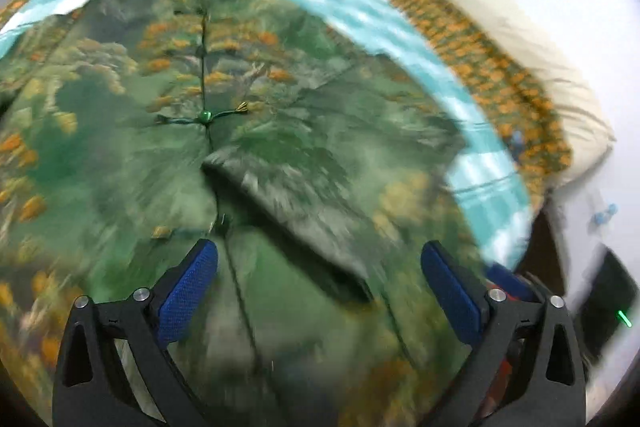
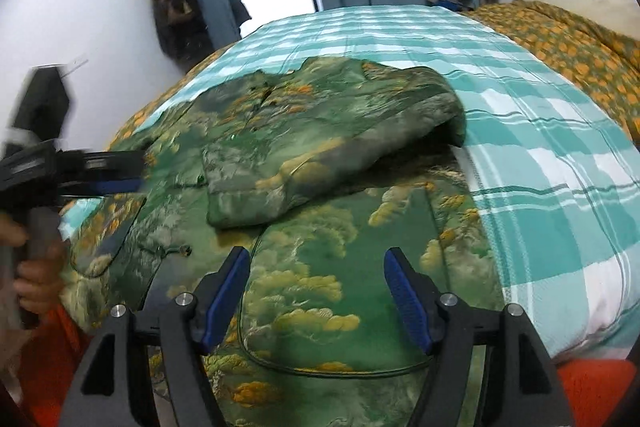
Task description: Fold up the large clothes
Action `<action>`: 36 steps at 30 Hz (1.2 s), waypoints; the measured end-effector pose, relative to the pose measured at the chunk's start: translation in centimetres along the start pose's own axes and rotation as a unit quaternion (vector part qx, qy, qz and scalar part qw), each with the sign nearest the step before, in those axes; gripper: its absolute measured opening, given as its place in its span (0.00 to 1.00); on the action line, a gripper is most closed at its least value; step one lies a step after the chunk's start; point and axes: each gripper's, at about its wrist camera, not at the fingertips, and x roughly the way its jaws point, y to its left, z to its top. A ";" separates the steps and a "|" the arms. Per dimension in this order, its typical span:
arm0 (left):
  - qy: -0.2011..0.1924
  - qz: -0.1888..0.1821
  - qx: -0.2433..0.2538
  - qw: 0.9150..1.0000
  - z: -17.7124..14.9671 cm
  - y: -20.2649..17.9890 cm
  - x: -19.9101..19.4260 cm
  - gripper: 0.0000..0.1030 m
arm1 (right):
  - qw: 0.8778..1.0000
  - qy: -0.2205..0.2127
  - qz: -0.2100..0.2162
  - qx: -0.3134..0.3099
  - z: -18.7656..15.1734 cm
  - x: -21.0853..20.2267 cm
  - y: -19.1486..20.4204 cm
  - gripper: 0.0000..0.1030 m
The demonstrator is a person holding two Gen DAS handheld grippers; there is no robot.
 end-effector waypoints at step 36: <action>-0.060 0.133 0.009 0.989 7.2 10.7 5.2 0.21 | 0.985 0.171 -0.023 -0.011 16.3 22.8 -10.0 0.49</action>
